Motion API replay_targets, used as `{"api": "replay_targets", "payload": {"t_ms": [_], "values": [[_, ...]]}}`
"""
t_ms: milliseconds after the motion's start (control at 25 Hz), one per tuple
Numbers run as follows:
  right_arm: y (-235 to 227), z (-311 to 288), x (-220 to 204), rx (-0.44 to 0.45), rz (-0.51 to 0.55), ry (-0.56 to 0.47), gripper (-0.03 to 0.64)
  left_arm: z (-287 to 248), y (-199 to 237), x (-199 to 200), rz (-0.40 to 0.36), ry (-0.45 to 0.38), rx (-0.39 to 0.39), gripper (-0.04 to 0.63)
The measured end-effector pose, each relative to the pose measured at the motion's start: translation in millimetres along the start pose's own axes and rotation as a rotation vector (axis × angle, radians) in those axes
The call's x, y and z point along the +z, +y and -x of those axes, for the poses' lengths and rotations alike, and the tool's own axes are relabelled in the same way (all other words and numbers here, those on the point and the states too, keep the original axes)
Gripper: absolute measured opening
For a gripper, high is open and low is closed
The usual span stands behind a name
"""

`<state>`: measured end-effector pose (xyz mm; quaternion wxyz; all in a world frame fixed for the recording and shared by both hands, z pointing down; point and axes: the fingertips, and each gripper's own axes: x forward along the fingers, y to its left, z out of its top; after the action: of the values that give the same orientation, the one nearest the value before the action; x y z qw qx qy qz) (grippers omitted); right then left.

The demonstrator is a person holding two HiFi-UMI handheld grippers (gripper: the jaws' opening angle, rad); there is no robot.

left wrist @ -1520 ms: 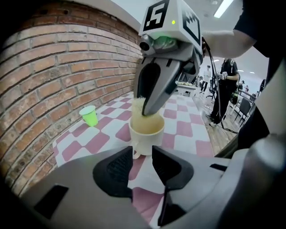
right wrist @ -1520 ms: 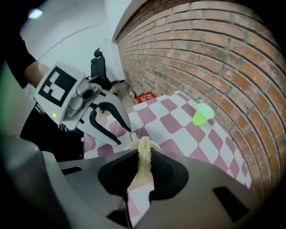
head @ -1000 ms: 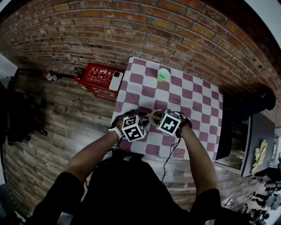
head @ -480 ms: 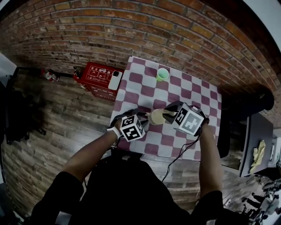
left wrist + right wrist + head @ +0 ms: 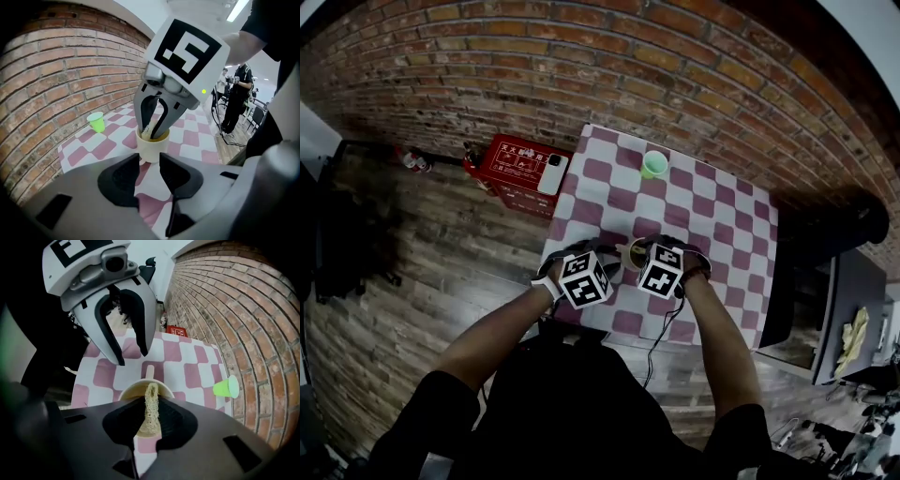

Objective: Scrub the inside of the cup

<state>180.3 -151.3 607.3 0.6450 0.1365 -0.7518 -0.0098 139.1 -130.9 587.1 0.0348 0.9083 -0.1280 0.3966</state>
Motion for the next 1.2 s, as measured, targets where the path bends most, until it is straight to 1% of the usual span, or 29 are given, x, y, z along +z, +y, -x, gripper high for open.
{"api": "replay_targets", "payload": {"t_ms": [80,160,320,400,480,520,560,600,640,720,760,800,880,1000,1200], "values": [[5,-5,-1,0.024,-0.043,-0.005,0.077,0,-1,2,0.004,-0.006,-0.002,0.140],[10,-2,0,0.071,-0.091,-0.010,0.077,0,-1,3,0.004,-0.007,-0.002,0.140],[14,31,7,0.174,-0.190,-0.055,0.077,-1,0,3,0.010,-0.004,-0.001,0.140],[12,58,14,0.213,-0.247,-0.113,0.077,-2,1,3,0.017,-0.005,0.000,0.140],[10,90,22,0.242,-0.302,-0.213,0.077,-2,1,3,0.023,-0.007,-0.002,0.140],[7,107,26,0.237,-0.325,-0.274,0.077,-2,1,3,0.026,-0.009,-0.004,0.140],[2,124,29,0.209,-0.346,-0.331,0.077,-2,1,3,0.028,-0.010,-0.005,0.140],[-6,139,30,0.155,-0.364,-0.372,0.077,-2,1,3,0.029,-0.010,-0.007,0.140],[-14,149,29,0.084,-0.374,-0.392,0.077,-1,1,3,0.031,-0.011,-0.007,0.140],[-24,153,23,-0.055,-0.349,-0.369,0.077,-1,2,1,0.038,-0.012,-0.006,0.140],[-23,146,19,-0.101,-0.314,-0.339,0.077,-1,2,1,0.043,-0.012,-0.007,0.140],[-20,134,17,-0.126,-0.274,-0.309,0.077,-2,2,1,0.046,-0.013,-0.007,0.140],[-8,105,16,-0.125,-0.215,-0.260,0.077,-2,2,1,0.048,-0.014,-0.008,0.140],[6,60,11,-0.102,-0.160,-0.193,0.077,0,2,2,0.045,-0.014,-0.006,0.140],[12,6,4,-0.048,-0.021,-0.082,0.077,2,2,-2,0.050,-0.008,-0.002,0.140]]}}
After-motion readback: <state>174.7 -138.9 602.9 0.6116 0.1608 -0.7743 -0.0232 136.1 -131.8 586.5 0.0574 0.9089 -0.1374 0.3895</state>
